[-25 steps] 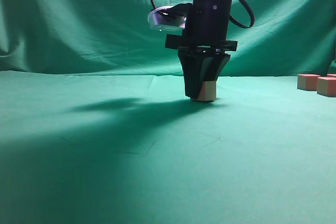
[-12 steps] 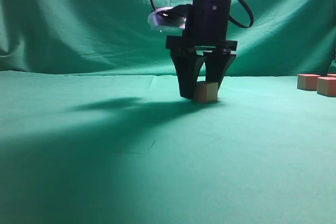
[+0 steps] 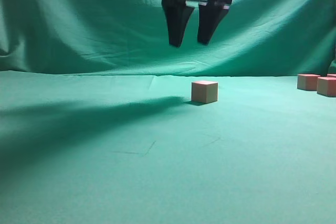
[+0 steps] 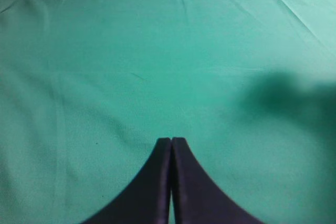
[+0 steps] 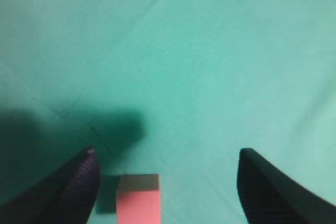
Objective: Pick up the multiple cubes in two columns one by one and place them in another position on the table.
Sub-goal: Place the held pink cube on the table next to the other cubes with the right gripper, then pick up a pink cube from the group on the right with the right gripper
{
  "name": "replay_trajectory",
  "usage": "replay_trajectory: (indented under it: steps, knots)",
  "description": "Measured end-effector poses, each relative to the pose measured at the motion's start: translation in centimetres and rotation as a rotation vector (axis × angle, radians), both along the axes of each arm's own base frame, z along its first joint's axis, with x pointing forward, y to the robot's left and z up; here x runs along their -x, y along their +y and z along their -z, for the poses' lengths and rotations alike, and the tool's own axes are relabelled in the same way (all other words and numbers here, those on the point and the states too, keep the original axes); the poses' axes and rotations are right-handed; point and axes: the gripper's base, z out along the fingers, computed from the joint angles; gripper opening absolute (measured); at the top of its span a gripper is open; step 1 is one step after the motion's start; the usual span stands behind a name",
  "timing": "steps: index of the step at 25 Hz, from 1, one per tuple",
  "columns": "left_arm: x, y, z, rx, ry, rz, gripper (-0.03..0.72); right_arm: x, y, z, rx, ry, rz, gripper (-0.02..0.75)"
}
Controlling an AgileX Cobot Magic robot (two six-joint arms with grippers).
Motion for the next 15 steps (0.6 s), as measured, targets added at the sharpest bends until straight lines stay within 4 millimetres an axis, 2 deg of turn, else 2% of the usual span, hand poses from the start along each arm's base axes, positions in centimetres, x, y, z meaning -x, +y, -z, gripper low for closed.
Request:
replay_trajectory:
  steps: [8, 11, 15]
  knots:
    - [0.0, 0.0, 0.0, 0.0, 0.0, 0.0, 0.0, 2.2, -2.1, -8.3, -0.053, -0.157, 0.195, 0.503]
    - [0.0, 0.0, 0.0, 0.0, 0.0, 0.0, 0.0, 4.1, -3.4, -11.4, -0.072, -0.212, 0.246, 0.503]
    - [0.0, 0.0, 0.0, 0.0, 0.0, 0.0, 0.0, 7.1, -6.0, -12.8, -0.057, -0.196, 0.29, 0.503]
